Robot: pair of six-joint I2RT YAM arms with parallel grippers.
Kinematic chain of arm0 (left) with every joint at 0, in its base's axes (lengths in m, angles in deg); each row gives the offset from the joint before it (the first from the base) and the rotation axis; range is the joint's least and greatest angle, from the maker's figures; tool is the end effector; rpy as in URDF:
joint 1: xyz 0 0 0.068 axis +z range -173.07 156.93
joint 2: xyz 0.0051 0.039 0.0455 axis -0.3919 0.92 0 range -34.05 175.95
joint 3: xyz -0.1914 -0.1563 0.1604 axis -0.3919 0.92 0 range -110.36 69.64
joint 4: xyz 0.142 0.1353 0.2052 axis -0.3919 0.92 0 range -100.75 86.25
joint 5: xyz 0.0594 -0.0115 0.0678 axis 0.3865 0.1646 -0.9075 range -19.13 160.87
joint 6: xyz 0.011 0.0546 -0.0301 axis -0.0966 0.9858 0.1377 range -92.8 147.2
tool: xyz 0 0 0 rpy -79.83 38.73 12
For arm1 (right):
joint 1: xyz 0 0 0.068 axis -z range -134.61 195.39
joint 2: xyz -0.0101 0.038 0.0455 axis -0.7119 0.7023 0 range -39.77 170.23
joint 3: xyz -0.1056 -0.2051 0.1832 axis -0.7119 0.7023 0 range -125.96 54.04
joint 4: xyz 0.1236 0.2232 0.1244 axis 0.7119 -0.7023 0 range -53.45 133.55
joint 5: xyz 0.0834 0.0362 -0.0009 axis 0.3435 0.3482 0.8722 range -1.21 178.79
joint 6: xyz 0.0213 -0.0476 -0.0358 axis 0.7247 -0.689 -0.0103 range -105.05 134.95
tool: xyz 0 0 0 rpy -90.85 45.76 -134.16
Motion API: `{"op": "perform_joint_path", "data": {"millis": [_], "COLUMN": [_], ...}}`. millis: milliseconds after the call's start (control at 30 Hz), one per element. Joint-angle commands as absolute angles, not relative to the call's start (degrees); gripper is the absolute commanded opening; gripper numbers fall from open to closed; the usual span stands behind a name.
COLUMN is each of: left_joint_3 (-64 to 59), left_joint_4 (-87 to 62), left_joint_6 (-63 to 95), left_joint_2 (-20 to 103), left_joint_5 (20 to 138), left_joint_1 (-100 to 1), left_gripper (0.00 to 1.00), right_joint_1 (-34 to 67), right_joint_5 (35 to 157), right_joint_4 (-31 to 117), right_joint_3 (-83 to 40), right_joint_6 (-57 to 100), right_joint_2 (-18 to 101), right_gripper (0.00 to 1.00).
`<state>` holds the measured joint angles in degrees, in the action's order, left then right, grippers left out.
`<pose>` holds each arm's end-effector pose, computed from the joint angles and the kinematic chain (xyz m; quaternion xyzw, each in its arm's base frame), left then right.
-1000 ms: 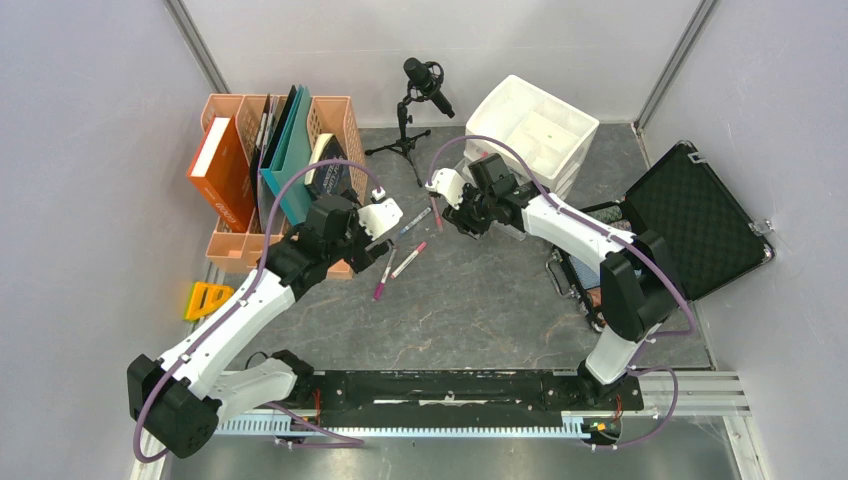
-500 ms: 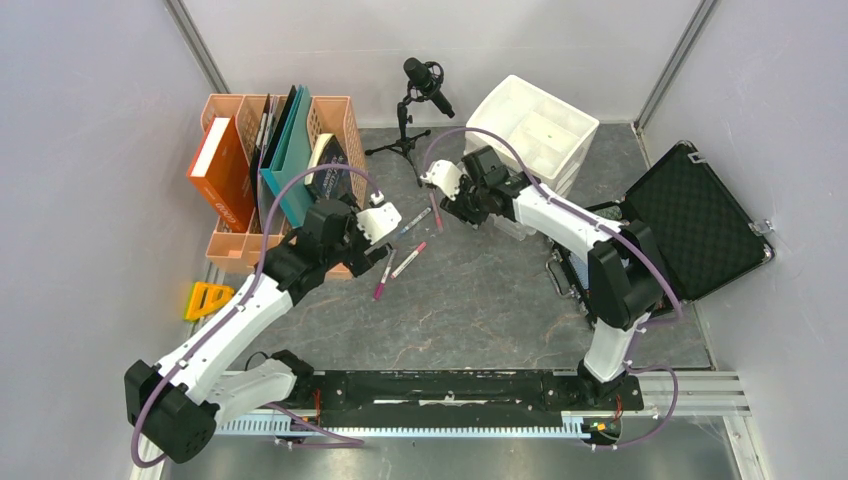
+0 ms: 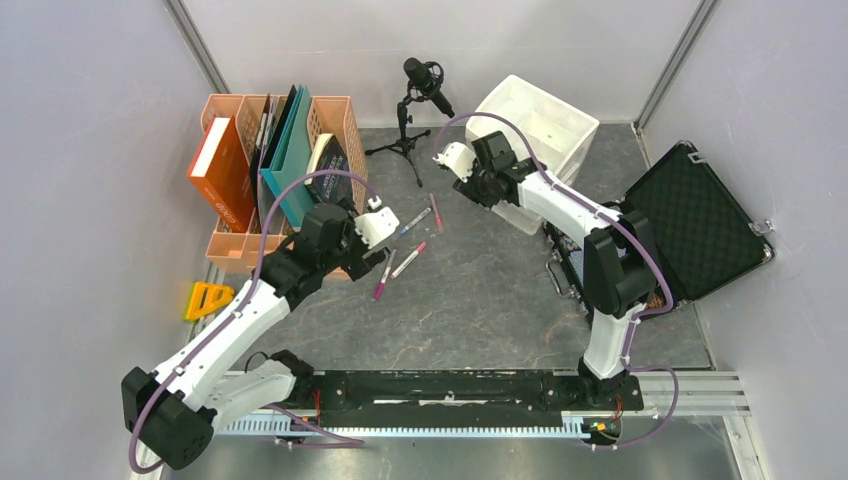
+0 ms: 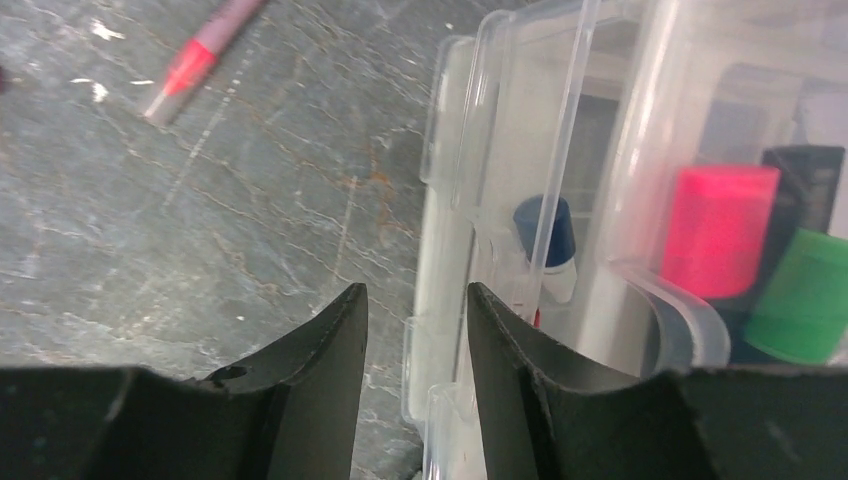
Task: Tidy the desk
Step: Close the drawer in the storage box.
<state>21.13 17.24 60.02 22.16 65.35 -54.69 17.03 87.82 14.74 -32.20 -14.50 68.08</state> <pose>0.2021 -0.1189 0.3035 0.4552 0.7636 0.0476 0.4554 0.4033 0.2166 0.2484 -0.4524 0.8250 -0.0112 0.3384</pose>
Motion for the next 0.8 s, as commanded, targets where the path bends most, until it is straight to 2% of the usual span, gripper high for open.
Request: {"op": "perform_joint_path", "data": {"millis": [0, 267, 400, 567, 767], "left_joint_3": [21.9, 20.9, 19.7, 15.9, 9.7], "left_joint_4": [14.7, 12.8, 9.1, 2.9, -5.3], "left_joint_6": [61.5, 57.2, 52.2, 41.2, 24.3], "left_joint_2": [21.5, 25.8, 29.7, 36.7, 48.2], "left_joint_5": [66.0, 69.6, 73.1, 78.3, 87.0], "left_joint_1": [-54.7, -54.7, -54.7, -54.7, -54.7], "left_gripper": [1.0, 1.0, 1.0, 1.0, 1.0], "right_joint_1": [18.4, 19.0, 19.0, 19.0, 19.0], "right_joint_5": [82.4, 79.3, 82.5, 91.8, 92.6], "right_joint_4": [14.6, 14.4, 12.1, 8.7, 5.6], "right_joint_3": [-34.8, -34.7, -35.1, -34.6, -34.9], "right_joint_6": [-17.4, -20.3, -20.4, -17.7, -15.5], "right_joint_2": [68.6, 68.7, 67.9, 62.1, 53.2], "right_gripper": [0.47, 0.48, 0.51, 0.57, 0.59]}}
